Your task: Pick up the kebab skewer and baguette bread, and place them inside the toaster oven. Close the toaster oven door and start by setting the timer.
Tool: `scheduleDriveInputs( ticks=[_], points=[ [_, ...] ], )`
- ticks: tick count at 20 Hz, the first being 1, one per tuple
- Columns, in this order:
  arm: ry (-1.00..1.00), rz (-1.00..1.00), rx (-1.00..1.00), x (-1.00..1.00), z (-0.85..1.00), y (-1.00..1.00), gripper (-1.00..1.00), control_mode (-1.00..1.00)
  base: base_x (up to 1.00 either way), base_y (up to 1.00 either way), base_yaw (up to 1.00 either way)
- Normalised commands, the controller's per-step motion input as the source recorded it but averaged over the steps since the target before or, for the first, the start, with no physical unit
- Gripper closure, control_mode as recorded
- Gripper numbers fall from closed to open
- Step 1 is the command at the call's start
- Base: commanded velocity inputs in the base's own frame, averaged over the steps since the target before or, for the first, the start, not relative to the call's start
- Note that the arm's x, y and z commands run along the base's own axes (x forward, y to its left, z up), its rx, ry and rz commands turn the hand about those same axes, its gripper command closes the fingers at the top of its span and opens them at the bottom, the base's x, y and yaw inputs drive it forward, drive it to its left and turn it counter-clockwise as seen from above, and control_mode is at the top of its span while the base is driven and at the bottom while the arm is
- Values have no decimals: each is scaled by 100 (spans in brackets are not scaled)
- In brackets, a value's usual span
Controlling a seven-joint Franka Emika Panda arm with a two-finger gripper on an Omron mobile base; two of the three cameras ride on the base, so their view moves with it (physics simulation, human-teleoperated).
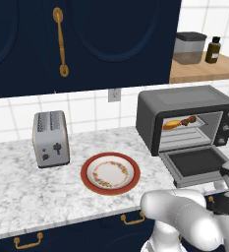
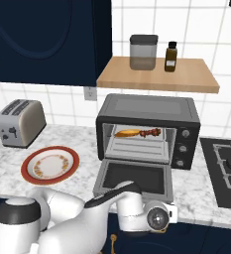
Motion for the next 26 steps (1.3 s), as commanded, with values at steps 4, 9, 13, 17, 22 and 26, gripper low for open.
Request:
scheduleDriveInputs(
  ticks=[4, 9, 13, 17, 22, 26],
  points=[
    [0, 0, 0, 25, -10, 0, -100, -100, 0, 0, 0],
    [0, 0, 0, 35, -15, 0, -100, -100, 0, 0, 0],
    [0, 0, 0, 26, -2, 0, -100, -100, 0, 0, 0],
    [-2, 0, 0, 7, 0, 0, -100, -100, 0, 0, 0],
    [-7, 0, 0, 0, 10, 0, -100, -100, 0, 0, 0],
    [-10, 0, 0, 0, 24, 0, -100, -100, 0, 0, 0]
  ],
)
